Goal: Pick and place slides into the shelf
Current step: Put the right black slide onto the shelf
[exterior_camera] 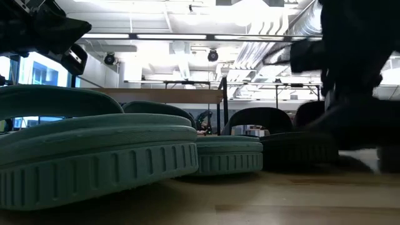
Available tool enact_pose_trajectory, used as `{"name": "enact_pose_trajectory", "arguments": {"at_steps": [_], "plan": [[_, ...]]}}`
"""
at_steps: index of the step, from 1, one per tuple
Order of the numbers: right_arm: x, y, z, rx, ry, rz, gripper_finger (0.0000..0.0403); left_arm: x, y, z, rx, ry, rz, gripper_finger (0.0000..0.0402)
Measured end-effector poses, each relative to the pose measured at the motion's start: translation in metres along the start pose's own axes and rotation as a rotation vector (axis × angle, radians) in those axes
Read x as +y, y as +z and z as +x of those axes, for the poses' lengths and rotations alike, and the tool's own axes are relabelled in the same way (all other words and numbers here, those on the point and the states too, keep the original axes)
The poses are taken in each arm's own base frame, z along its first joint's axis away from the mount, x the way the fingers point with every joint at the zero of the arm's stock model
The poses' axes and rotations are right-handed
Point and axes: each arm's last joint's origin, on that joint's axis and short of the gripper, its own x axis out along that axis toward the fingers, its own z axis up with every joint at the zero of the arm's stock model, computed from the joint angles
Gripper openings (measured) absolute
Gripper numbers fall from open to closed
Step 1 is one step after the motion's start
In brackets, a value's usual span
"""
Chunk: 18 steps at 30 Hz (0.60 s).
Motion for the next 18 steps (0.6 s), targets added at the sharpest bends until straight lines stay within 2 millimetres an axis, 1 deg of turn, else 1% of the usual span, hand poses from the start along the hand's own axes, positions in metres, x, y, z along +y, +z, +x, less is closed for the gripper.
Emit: {"name": "enact_pose_trajectory", "arguments": {"at_steps": [5,9,11,14,16,18], "plan": [[-0.017,0.013,-0.04,-0.031,-0.062,-0.017,0.0002,0.0,0.0,0.0,0.0,0.0,-0.006,0.0001],[-0.024,0.028,-0.075,-0.164,0.026,-0.029,0.0001,0.0,0.0,0.0,-0.001,0.0,-0.006,0.0001],[-0.031,0.04,-0.091,-0.224,0.058,-0.004,0.0001,0.0,0.0,0.0,-0.001,0.0,-0.006,0.0001],[-0.042,0.057,-0.111,-0.349,0.051,-0.037,0.0001,0.0,0.0,0.0,-0.001,0.0,-0.006,0.0001],[-0.053,0.071,-0.123,-0.428,0.033,-0.03,0.0001,0.0,0.0,0.0,-0.001,0.0,-0.006,0.0001],[-0.066,0.086,-0.131,-0.463,0.024,-0.03,0.0001,0.0,0.0,0.0,-0.001,0.0,-0.006,0.0001]]}}
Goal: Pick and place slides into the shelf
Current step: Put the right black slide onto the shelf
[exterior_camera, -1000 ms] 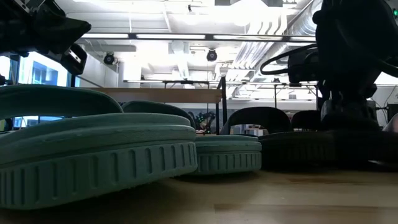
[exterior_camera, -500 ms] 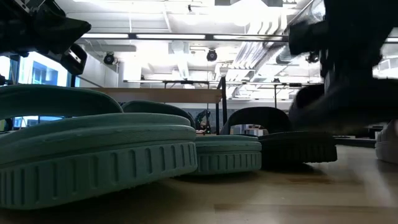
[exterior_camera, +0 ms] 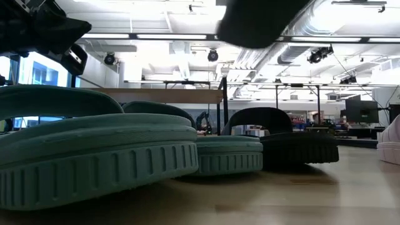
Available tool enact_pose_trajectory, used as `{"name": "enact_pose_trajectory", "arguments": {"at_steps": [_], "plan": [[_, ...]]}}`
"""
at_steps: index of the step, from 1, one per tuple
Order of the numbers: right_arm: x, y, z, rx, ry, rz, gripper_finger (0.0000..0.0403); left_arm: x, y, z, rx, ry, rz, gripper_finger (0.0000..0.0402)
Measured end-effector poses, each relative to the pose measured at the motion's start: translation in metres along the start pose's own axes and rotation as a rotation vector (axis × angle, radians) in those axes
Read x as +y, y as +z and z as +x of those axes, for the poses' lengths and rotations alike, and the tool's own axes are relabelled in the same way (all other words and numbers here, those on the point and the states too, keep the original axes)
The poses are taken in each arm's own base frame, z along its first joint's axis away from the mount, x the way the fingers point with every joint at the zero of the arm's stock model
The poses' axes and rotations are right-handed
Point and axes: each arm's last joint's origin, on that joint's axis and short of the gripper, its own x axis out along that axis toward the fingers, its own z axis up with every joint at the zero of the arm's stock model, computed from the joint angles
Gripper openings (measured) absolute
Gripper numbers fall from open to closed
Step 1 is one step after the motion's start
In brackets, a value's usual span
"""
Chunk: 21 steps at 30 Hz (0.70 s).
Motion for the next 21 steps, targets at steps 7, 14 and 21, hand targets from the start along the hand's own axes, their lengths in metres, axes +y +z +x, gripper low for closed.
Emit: {"name": "enact_pose_trajectory", "arguments": {"at_steps": [7,14,21], "plan": [[-0.072,0.059,0.027,-0.037,-0.102,-0.014,0.0,0.001,0.0,0.0,-0.009,0.025,0.0,0.0001],[-0.142,0.104,0.092,-0.055,-0.062,0.009,0.0,0.001,0.0,0.0,-0.01,0.025,0.005,0.0001],[-0.176,0.11,0.164,0.003,-0.103,-0.065,0.0,0.002,-0.002,0.0,0.013,0.045,0.032,0.0001]]}}
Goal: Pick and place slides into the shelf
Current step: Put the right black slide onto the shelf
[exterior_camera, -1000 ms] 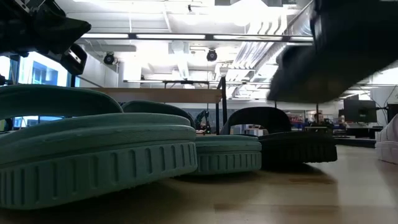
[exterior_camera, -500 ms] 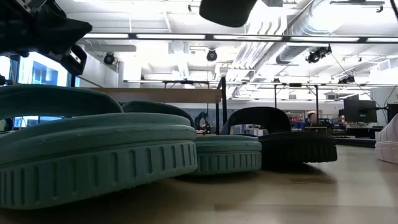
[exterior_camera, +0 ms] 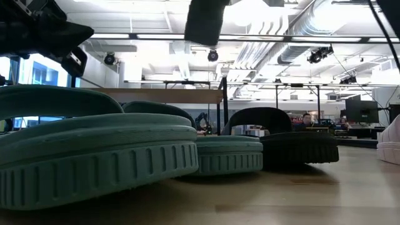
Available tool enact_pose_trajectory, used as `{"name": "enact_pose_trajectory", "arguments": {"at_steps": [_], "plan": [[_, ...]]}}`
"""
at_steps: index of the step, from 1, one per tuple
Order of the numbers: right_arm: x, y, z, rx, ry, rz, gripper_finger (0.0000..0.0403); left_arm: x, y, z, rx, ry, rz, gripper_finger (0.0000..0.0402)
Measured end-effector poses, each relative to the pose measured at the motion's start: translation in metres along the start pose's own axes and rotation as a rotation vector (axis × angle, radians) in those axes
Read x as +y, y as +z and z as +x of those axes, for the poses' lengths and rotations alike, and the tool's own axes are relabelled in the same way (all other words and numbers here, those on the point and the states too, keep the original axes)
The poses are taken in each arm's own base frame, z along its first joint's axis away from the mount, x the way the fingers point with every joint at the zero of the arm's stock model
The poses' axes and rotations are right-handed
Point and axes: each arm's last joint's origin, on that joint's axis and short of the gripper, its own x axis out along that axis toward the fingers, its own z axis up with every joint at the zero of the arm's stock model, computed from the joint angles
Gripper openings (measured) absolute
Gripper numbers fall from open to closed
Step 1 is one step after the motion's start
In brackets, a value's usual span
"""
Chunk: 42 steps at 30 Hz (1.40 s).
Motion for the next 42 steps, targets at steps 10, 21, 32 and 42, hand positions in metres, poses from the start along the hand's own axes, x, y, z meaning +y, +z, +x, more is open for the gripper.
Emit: {"name": "enact_pose_trajectory", "arguments": {"at_steps": [10,21,32,42], "plan": [[0.026,-0.013,0.107,0.166,-0.01,-0.144,0.0,0.002,-0.004,0.0,0.035,0.035,0.016,0.0001],[0.027,-0.021,0.132,0.164,0.081,-0.102,0.0,0.004,-0.003,0.0,0.007,0.099,0.044,0.0001],[0.021,-0.03,0.143,0.196,0.103,-0.088,0.0,0.005,-0.002,0.0,-0.008,0.147,0.071,0.0001],[0.056,-0.039,0.151,0.236,-0.03,-0.174,0.0,0.005,-0.002,0.0,-0.002,0.144,0.07,0.0001]]}}
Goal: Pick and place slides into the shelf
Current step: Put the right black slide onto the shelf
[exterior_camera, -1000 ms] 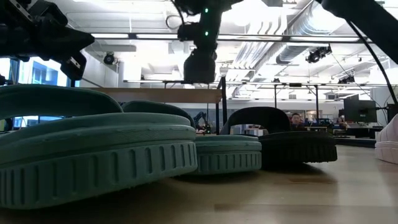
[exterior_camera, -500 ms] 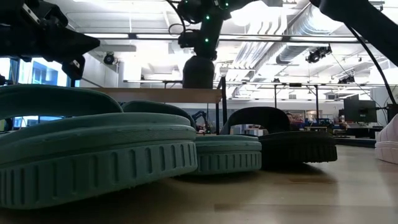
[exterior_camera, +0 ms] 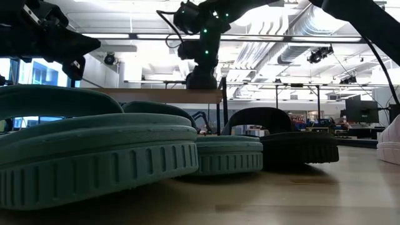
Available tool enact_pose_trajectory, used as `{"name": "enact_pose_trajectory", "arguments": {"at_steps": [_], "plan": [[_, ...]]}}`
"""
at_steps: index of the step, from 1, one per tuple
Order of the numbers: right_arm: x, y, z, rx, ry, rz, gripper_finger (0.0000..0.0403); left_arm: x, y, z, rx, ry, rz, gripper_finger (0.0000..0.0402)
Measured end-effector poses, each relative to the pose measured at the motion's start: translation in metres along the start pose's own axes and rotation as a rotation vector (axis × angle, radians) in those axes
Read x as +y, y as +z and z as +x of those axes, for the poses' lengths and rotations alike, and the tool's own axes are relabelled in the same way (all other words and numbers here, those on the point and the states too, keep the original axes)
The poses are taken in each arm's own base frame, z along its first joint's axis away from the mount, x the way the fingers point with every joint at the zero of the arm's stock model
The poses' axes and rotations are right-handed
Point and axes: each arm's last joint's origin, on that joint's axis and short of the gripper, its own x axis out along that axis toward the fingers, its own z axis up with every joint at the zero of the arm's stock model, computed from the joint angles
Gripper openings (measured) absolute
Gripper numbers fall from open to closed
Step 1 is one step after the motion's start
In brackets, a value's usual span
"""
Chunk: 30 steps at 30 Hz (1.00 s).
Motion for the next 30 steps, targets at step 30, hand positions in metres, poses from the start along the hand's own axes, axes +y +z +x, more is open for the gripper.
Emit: {"name": "enact_pose_trajectory", "arguments": {"at_steps": [30], "plan": [[-0.0022,-0.004,0.0004,0.03,0.016,-0.027,0.0012,-0.0003,-0.0002,0.0,0.004,-0.011,-0.003,0.0001]]}}
